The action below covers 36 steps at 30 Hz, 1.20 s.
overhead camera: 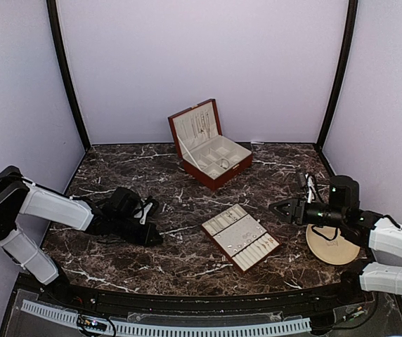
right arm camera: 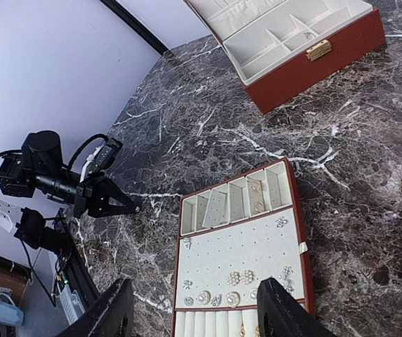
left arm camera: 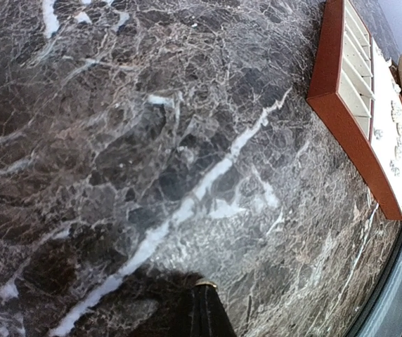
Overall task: Organize the mixed jewelry
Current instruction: Pick up the earring from the center of the board, then pass from the left arm to the right
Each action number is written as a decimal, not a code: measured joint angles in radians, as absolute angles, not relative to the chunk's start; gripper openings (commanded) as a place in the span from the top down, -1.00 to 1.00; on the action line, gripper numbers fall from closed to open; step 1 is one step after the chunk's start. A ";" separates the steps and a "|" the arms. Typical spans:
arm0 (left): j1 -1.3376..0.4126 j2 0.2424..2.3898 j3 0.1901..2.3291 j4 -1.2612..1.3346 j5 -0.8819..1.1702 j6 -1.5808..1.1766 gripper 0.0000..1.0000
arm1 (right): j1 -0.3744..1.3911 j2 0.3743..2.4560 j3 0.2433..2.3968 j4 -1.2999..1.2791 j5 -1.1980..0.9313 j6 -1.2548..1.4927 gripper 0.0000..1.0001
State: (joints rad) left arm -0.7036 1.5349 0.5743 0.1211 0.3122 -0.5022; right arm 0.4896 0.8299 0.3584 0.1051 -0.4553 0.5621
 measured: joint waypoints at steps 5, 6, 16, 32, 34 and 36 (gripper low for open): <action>-0.704 1.535 0.574 0.125 0.317 -0.502 1.00 | 0.490 0.830 0.358 0.105 -0.455 0.562 -0.22; -0.704 1.535 0.574 0.125 0.318 -0.502 1.00 | 0.490 0.830 0.358 0.105 -0.454 0.562 -0.23; -0.705 1.444 0.556 0.195 0.366 -0.501 1.00 | 0.490 0.830 0.358 0.117 -0.479 0.575 -0.36; -0.908 1.367 0.593 0.576 0.432 -0.512 1.00 | 0.691 0.856 0.324 0.427 -0.483 0.742 -0.33; -0.924 1.374 0.615 0.636 0.450 -0.521 1.00 | 0.728 0.887 0.324 0.490 -0.493 0.754 -0.29; -0.937 1.390 0.644 0.690 0.475 -0.535 1.00 | 0.770 0.921 0.327 0.549 -0.505 0.758 -0.27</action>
State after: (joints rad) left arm -0.9371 1.3895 0.6441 0.6903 0.4747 -0.5354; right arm 0.7700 0.9211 0.3267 0.5491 -0.5049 0.7582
